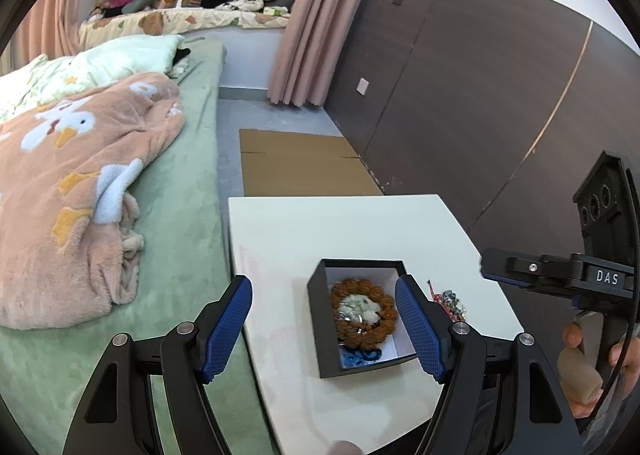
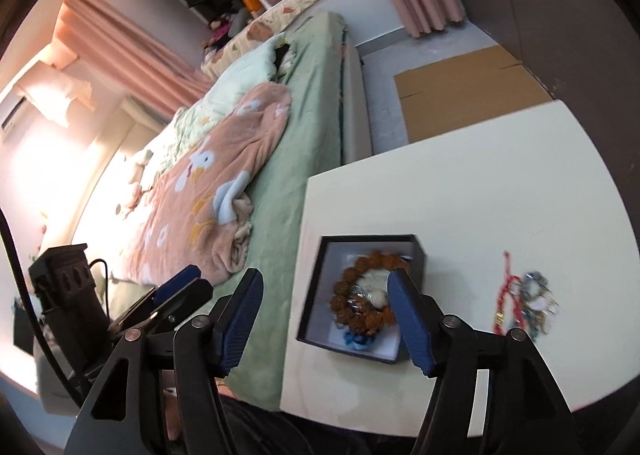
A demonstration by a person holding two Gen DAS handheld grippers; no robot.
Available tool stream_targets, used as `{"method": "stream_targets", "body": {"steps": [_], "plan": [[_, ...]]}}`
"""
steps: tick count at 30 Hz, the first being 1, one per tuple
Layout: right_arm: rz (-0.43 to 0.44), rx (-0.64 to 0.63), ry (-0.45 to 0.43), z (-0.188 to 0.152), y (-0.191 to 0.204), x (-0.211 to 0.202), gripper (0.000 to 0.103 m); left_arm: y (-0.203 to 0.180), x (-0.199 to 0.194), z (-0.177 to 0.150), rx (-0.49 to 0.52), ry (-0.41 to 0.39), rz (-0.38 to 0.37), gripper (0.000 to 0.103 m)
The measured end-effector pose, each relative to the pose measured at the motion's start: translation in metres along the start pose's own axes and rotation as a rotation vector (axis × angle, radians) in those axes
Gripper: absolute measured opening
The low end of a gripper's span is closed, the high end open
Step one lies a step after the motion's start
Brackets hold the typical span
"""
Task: Organize jewelry
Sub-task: 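Lower the brown bead bracelet into the black box and open the right gripper, then reach the left gripper to the red string bracelet and grasp it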
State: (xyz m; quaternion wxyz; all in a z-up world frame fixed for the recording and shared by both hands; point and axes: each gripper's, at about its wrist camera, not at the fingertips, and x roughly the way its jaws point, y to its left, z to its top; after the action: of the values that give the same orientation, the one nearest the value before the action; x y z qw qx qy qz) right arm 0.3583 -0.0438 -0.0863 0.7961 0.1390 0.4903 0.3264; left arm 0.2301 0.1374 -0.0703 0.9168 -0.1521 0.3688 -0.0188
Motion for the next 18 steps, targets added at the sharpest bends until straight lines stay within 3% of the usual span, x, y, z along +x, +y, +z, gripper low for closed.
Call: {"method": "stream_targets", "body": {"steps": [9,11,13,18], "plan": [[-0.078,0.137,-0.094,-0.028,-0.067,-0.058,0.067,-0.045,0.019,-0.006,0.073,0.036,-0.058,0.075],[-0.094,0.162,-0.117,-0.031,-0.079,-0.068,0.071,-0.055,0.023,-0.007,0.087,0.047,-0.069,0.075],[-0.104,0.175,-0.137,-0.036,-0.089,-0.078,0.086,-0.068,0.028,-0.008,0.103,0.061,-0.085,0.075],[-0.114,0.193,-0.144,-0.046,-0.106,-0.088,0.090,-0.100,0.040,-0.014,0.159,0.098,-0.111,0.075]]}}
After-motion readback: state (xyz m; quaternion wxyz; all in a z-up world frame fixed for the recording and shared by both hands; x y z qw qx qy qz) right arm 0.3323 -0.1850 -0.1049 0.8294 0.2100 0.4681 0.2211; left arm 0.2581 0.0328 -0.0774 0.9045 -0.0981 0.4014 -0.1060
